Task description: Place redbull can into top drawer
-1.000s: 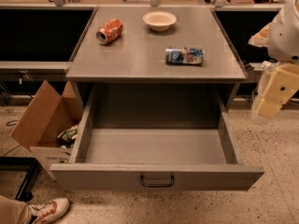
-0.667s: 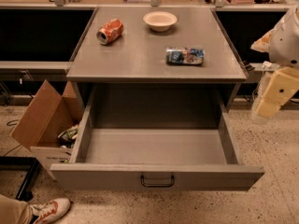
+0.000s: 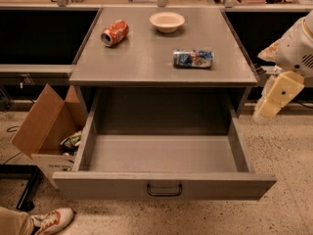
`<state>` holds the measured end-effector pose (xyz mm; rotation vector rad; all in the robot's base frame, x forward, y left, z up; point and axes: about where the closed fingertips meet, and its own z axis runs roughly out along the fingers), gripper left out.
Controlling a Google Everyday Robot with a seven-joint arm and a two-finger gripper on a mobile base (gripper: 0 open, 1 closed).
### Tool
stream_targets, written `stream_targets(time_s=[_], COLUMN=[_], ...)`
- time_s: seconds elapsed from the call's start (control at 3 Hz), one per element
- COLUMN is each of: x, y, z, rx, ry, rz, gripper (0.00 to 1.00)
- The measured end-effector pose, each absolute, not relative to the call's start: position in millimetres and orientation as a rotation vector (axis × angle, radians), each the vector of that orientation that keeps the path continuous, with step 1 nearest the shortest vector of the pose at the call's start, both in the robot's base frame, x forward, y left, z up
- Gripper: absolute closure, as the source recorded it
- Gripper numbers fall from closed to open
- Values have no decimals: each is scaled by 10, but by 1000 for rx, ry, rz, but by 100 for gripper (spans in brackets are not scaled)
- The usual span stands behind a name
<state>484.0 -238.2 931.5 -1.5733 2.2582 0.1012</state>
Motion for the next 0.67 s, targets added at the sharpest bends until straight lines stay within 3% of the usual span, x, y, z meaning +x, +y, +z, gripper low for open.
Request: stream_targets(time_s=[0.67], x=[5272], y=[-2273], z=[9343], rx=[-1602], ry=[2110], rz=[114], gripper=[0])
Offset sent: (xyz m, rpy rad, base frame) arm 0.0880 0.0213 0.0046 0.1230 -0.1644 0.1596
